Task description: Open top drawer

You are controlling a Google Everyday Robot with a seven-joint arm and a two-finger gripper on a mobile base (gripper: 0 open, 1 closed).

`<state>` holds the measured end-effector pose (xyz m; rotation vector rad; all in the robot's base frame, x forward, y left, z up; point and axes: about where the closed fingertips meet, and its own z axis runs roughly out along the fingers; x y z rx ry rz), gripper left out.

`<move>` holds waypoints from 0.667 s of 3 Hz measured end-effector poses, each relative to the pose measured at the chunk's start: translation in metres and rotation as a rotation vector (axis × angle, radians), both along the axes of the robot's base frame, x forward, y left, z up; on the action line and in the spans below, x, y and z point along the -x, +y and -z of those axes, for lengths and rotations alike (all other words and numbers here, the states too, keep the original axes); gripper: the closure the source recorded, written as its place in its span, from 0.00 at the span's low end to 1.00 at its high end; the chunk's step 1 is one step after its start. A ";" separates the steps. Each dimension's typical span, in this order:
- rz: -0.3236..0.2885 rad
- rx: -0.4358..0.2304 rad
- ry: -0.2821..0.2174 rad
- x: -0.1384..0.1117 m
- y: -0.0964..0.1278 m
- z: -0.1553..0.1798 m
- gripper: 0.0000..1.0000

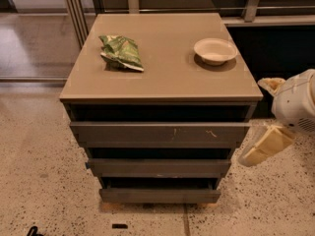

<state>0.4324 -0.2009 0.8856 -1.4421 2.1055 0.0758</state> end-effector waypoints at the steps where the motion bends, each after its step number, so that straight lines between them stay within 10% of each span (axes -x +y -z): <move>1: 0.035 -0.045 -0.025 -0.018 0.023 0.043 0.00; 2: 0.036 -0.043 -0.029 -0.017 0.023 0.041 0.00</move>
Offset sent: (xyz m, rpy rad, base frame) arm 0.0132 0.0211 -0.0388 0.0412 -0.0112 -0.0268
